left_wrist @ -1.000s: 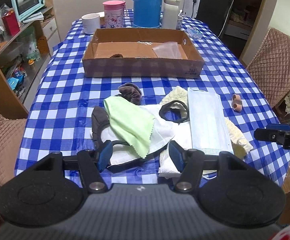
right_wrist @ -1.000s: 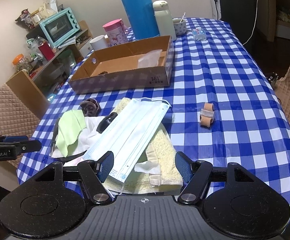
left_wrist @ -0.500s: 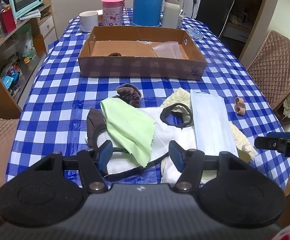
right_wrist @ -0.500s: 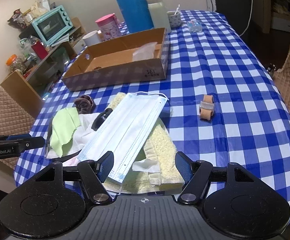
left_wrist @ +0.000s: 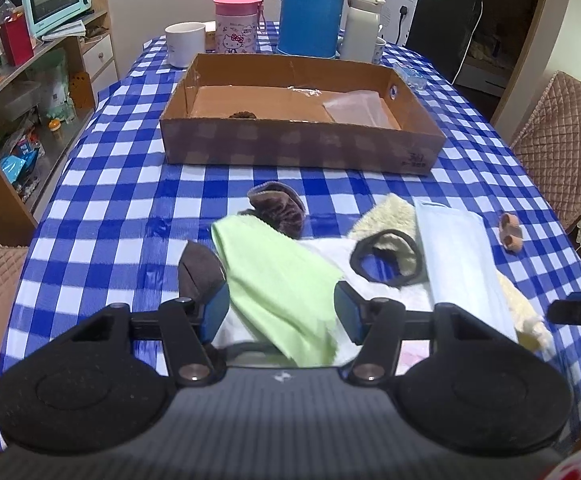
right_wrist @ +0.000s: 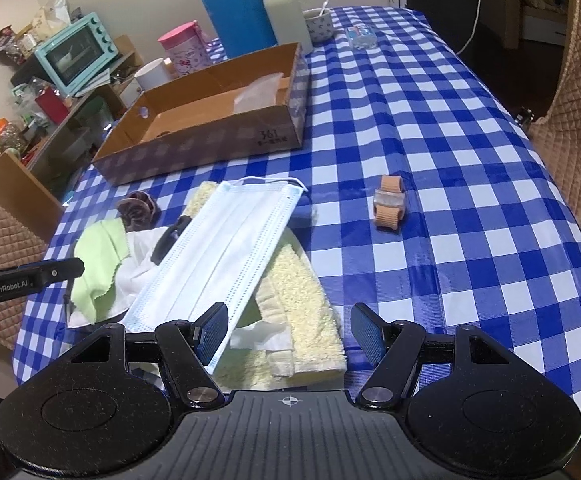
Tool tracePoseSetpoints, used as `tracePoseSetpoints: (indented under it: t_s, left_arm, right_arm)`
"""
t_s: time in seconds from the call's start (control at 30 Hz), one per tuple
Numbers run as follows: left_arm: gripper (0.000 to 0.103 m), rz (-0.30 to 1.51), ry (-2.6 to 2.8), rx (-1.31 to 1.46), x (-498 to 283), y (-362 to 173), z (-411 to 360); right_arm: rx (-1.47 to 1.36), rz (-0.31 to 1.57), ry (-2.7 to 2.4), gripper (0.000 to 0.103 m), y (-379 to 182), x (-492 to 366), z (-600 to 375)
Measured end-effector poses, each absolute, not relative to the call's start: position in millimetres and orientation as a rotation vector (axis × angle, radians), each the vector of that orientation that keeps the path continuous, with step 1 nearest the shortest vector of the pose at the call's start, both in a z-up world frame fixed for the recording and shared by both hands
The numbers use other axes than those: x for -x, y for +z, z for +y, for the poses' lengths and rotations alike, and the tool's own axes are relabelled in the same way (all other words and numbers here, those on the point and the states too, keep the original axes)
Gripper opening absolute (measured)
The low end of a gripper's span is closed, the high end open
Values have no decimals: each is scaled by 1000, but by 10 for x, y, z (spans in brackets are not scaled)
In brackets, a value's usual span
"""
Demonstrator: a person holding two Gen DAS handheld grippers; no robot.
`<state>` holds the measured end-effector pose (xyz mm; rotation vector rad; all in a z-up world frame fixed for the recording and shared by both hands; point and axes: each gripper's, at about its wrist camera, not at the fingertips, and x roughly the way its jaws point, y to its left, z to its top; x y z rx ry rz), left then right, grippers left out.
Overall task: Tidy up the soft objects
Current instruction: 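Grasp the light green cloth with the left tool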
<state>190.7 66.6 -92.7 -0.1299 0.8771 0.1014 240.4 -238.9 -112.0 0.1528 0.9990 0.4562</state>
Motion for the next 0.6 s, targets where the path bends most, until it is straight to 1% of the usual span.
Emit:
tracePoseSetpoints:
  t_s: [0.1,0.23,0.37,0.6]
  left_arm:
    - [51,877,105,116,-1990,-980,706]
    - [50,888,104,99,-2095,-1064,748]
    - [40,896,87,89,-2173,-1121,768]
    - [39,931,86,77,-2264,-1230,771]
  right_arm:
    - [-159,1007,444,68,-1142,-2434,-2385]
    - [-162,1015,427,68,-1169,-2490,-2395]
    - [-165,1022,410,68,-1195,-2551,-2402]
    - [-167,1033,389,68,-1235,-2632,-2403]
